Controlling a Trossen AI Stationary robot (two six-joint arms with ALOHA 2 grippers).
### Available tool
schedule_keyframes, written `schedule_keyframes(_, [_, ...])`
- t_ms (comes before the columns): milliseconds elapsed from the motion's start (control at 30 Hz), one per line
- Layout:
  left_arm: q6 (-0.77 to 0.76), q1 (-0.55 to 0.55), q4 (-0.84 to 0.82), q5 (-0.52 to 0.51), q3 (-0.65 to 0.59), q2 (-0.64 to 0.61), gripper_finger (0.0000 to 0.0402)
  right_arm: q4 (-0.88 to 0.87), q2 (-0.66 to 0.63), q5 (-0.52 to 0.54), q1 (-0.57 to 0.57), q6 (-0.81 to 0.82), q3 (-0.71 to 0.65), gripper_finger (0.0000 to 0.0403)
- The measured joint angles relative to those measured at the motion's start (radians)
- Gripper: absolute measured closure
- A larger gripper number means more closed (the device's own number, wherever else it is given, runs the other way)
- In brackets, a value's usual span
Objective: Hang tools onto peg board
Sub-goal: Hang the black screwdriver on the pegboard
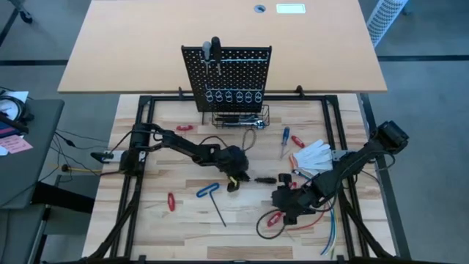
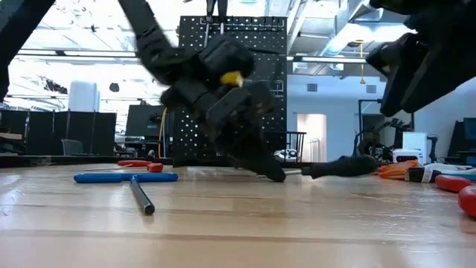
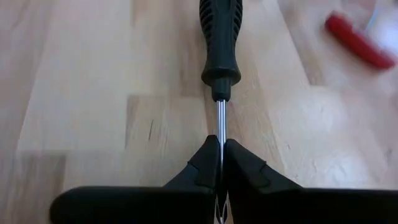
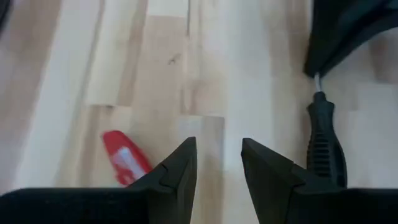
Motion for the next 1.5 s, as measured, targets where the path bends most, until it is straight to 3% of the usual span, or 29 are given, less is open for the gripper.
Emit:
schedule_keyframes(133, [-0.166, -0.006, 0.281, -0.043, -0.217, -0.088, 0.0396, 0.04, -0.028, 0.03, -0.024, -0.023, -0.054, 0.027])
schedule_keyframes(267, [-0.257, -0.029, 0.506, -0.2, -0.414, -0.209, 0.0398, 0.252, -0.069, 0.032, -0.071, -0.039, -0.175, 0.027])
schedule_keyframes(433, [-0.22, -0.079, 0.77, -0.394, -0.576, -0.363, 0.0398, 0.708, -0.08, 0.03, -0.185, -0.111, -0.326, 0.027])
schedule_keyframes(600, [-0.157, -0.123, 0.942, -0.581, -0.656, -0.464, 0.0398, 1.128, -0.009, 0.029, -0.305, -0.116, -0.367, 0.027])
schedule_keyframes(800, [-0.038, -0.15, 1.042, -0.594, -0.667, -0.535, 0.0395, 1.552, 0.196, -0.025, -0.389, -0.176, -0.351, 0.0257])
schedule_keyframes(1033, [0.037, -0.177, 1.127, -0.587, -0.665, -0.55, 0.0394, 1.833, 0.461, -0.135, -0.433, -0.197, -0.155, 0.0175])
schedule_keyframes(1200, [0.081, -0.203, 1.124, -0.581, -0.665, -0.55, 0.0393, 1.874, 0.533, -0.129, -0.422, -0.269, -0.021, 0.0155])
schedule_keyframes(1400, [0.132, -0.245, 1.129, -0.58, -0.663, -0.551, 0.0393, 1.873, 0.526, 0.063, -0.404, -0.333, 0.003, 0.018])
schedule_keyframes(1500, [0.138, -0.255, 1.131, -0.584, -0.663, -0.551, 0.0393, 1.876, 0.507, 0.056, -0.403, -0.387, 0.0, 0.0197])
